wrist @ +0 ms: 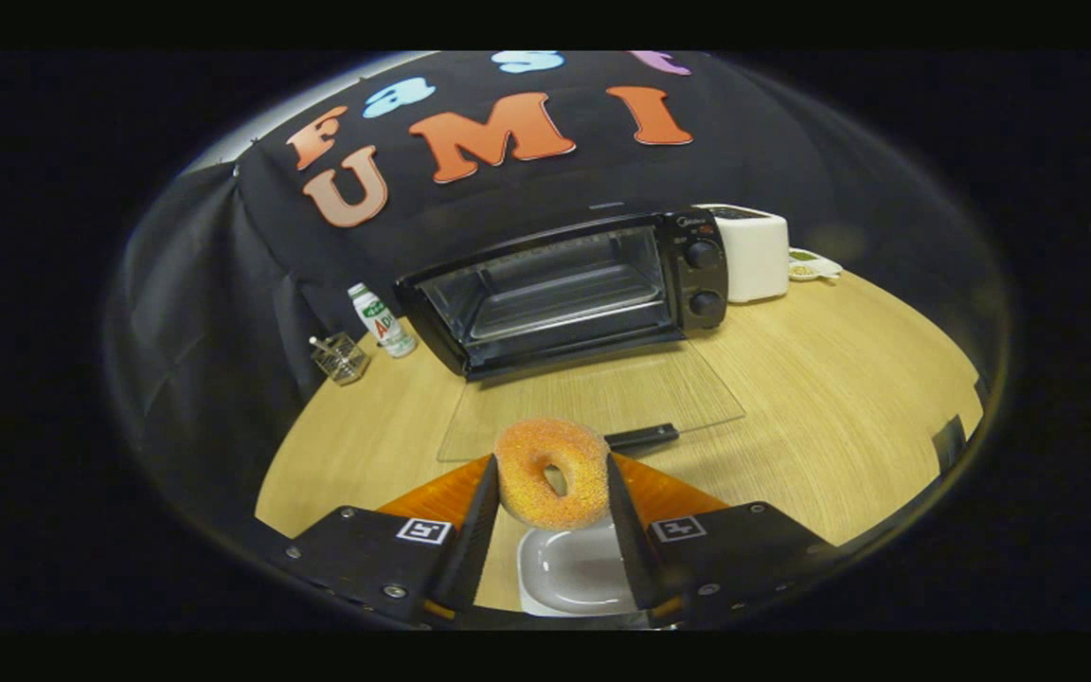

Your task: Open the toaster oven, put the food inside, and close the toaster oven door.

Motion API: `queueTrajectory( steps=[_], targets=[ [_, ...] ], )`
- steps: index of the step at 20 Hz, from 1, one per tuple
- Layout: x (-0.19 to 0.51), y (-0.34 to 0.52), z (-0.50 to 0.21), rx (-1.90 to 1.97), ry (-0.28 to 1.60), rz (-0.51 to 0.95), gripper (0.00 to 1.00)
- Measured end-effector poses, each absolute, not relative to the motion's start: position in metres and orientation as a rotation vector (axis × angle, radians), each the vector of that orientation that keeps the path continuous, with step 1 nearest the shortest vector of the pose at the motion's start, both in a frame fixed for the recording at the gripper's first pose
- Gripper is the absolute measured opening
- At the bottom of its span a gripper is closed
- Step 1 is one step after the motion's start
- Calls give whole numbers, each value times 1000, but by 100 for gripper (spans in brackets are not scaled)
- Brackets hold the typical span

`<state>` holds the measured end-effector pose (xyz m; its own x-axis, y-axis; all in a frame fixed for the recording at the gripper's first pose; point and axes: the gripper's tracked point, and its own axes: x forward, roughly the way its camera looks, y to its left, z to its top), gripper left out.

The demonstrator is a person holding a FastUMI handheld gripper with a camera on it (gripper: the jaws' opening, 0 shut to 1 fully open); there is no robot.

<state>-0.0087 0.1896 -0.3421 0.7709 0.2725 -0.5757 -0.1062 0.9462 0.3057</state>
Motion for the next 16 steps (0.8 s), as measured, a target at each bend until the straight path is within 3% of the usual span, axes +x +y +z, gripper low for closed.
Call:
queueTrajectory(
  steps=[5, 16],
  targets=[
    [49, 205, -309, 483, 595, 220, 62],
    [138, 203, -318, 718, 563, 121, 62]
  ],
)
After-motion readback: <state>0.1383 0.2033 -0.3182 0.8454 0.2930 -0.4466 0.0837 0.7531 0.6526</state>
